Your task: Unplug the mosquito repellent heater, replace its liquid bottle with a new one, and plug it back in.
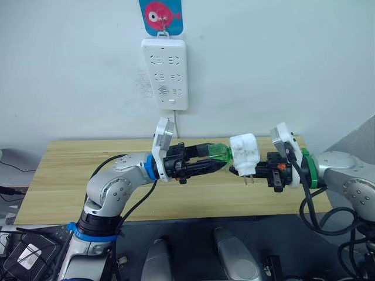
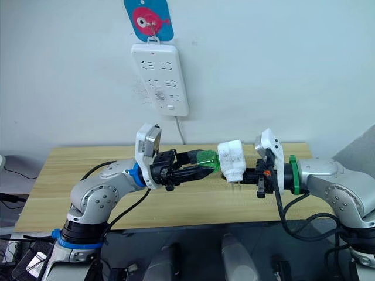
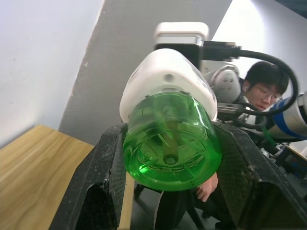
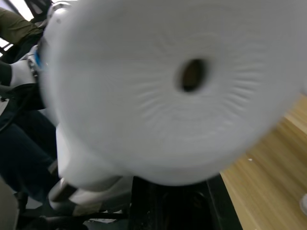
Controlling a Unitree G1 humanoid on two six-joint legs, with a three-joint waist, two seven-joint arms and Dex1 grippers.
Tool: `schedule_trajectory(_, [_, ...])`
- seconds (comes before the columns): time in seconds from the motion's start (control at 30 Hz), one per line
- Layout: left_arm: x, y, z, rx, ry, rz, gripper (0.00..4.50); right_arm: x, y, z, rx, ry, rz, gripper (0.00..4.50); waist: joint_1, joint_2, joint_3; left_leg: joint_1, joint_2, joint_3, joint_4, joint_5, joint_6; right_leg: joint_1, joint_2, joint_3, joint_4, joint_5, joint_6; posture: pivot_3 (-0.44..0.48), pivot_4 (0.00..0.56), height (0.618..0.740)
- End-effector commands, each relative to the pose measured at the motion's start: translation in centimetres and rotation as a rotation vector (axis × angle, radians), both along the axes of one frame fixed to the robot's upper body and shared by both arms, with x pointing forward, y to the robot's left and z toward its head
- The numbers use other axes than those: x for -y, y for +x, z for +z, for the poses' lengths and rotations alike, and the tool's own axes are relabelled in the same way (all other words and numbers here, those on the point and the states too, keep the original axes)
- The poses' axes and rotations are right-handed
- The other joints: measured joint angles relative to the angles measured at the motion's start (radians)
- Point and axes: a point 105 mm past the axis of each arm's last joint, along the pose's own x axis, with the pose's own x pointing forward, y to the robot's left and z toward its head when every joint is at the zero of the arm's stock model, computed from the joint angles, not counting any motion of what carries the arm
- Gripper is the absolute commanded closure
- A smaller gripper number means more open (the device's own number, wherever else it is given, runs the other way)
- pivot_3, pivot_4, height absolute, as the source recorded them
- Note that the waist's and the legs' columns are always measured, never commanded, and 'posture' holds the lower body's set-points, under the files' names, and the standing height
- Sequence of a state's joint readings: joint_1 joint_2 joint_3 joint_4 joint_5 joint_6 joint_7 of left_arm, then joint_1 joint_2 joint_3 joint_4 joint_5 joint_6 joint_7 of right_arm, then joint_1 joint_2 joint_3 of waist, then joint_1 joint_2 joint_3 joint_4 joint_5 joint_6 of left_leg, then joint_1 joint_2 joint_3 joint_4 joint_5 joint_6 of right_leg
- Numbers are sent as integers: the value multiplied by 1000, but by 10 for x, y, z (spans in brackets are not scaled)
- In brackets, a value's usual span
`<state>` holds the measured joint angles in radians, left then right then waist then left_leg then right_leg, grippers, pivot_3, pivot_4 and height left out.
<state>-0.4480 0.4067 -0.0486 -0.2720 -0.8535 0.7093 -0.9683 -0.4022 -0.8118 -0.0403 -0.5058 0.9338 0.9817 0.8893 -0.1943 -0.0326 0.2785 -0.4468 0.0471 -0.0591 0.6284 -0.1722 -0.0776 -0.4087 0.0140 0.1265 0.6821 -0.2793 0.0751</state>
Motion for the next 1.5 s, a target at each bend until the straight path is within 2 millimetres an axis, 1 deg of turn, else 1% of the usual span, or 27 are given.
schedule_trajectory(0.03, [1,3,12,63,-23,24,2221,1,-9,12,30,13,25,4500,0,0,0,0,0,0,0,0,0,0,0,0,0,0,0,-269,226,736])
schedule_trajectory(0.2, [1,7,11,64,-18,47,2221,4,-15,24,33,40,39,4500,0,0,0,0,0,0,0,0,0,0,0,0,0,0,0,-270,229,736])
schedule_trajectory(0.37, [0,6,6,69,6,37,2221,4,-19,37,36,81,49,4500,-1,0,0,0,0,0,0,0,0,0,0,0,0,0,0,-274,230,736])
schedule_trajectory(0.63, [2,0,1,91,45,6,2221,0,-15,44,31,123,34,4500,-1,0,0,0,0,0,0,0,0,0,0,0,0,0,0,-271,230,736])
schedule_trajectory(1.03, [3,-7,-7,112,72,-34,2221,0,-6,49,-11,174,0,4500,-1,0,0,0,0,0,0,0,0,0,0,0,0,0,0,-271,231,736])
schedule_trajectory(1.5, [2,-13,-14,120,79,-57,2221,-1,-2,43,-21,148,-2,4500,0,0,0,0,0,0,0,0,0,0,0,0,0,0,0,-264,232,736])
